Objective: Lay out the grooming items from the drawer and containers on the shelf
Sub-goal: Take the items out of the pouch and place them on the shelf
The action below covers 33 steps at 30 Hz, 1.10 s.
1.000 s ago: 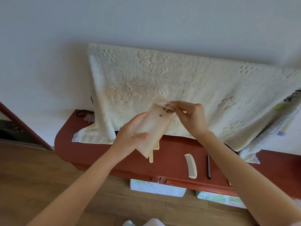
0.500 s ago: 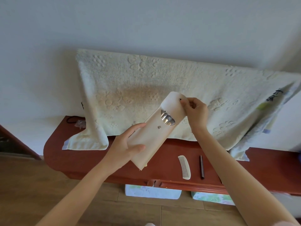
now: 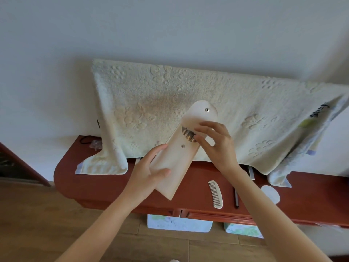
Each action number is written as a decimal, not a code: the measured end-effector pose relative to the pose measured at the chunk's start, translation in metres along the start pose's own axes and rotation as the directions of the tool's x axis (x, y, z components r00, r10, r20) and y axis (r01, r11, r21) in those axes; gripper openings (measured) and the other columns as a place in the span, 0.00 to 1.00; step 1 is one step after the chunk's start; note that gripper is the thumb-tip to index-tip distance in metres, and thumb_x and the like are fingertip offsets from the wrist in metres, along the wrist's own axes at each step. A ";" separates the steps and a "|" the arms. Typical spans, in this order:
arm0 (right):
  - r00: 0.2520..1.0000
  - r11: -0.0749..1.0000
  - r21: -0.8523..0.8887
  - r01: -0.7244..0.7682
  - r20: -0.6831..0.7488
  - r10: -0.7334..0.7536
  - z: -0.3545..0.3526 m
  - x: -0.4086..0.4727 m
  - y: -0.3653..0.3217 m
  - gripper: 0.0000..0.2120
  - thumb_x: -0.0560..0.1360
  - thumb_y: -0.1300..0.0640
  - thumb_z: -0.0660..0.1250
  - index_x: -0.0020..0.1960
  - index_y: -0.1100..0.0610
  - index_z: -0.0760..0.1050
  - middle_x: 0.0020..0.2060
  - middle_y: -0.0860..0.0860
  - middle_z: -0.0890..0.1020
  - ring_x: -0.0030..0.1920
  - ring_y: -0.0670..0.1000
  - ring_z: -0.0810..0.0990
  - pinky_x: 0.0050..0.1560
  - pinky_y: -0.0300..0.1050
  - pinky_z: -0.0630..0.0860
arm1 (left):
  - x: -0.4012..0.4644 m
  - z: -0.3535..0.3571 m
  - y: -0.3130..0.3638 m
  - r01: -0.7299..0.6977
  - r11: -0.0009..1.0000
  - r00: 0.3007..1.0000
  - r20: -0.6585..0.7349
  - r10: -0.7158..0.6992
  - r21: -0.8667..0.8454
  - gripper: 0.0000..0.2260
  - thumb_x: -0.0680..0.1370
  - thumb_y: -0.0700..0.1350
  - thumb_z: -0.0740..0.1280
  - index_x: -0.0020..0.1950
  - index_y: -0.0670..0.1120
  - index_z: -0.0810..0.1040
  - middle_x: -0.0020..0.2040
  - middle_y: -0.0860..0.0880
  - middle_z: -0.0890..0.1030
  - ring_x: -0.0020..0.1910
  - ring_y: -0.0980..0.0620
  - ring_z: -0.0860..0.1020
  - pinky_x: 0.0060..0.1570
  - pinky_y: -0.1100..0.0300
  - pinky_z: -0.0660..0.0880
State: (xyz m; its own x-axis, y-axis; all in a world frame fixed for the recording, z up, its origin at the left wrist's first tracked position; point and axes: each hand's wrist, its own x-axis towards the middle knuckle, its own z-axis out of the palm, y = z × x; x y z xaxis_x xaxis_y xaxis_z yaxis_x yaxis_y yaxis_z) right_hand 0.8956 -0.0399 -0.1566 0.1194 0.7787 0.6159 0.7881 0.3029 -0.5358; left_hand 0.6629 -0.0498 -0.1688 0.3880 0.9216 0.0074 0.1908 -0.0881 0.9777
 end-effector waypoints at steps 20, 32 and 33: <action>0.971 0.971 0.028 -0.236 -0.041 0.237 0.019 0.008 -0.005 0.04 0.74 0.59 0.70 0.43 0.59 0.80 0.43 0.50 0.81 0.48 0.52 0.75 0.43 0.30 0.67 | -0.016 0.003 -0.008 0.018 0.993 1.000 -0.016 -0.016 0.118 0.26 0.74 0.43 0.71 0.63 0.69 0.68 0.57 0.60 0.75 0.52 0.62 0.76 0.48 0.63 0.74; 0.859 0.818 0.281 -0.502 0.051 0.510 0.016 0.014 -0.017 0.18 0.68 0.54 0.76 0.55 0.50 0.75 0.40 0.44 0.81 0.43 0.40 0.79 0.42 0.30 0.72 | -0.021 0.002 -0.024 0.056 0.994 0.998 -0.016 -0.055 0.097 0.26 0.73 0.41 0.71 0.63 0.66 0.69 0.55 0.60 0.76 0.51 0.60 0.77 0.49 0.60 0.76; 0.864 0.821 0.286 -0.494 0.055 0.500 0.018 0.012 -0.019 0.20 0.67 0.55 0.77 0.57 0.50 0.74 0.41 0.44 0.81 0.44 0.40 0.79 0.43 0.31 0.73 | -0.021 0.002 -0.025 0.059 0.993 0.998 -0.014 -0.058 0.100 0.26 0.73 0.41 0.71 0.63 0.66 0.69 0.55 0.59 0.76 0.51 0.60 0.77 0.50 0.60 0.77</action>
State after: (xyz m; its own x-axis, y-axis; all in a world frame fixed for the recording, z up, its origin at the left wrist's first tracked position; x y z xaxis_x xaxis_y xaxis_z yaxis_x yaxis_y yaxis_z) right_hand 0.8715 -0.0268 -0.1497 0.4646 0.8545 0.2324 0.4157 0.0213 -0.9093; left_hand 0.6520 -0.0679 -0.1943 0.3638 0.9303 -0.0462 0.3027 -0.0712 0.9504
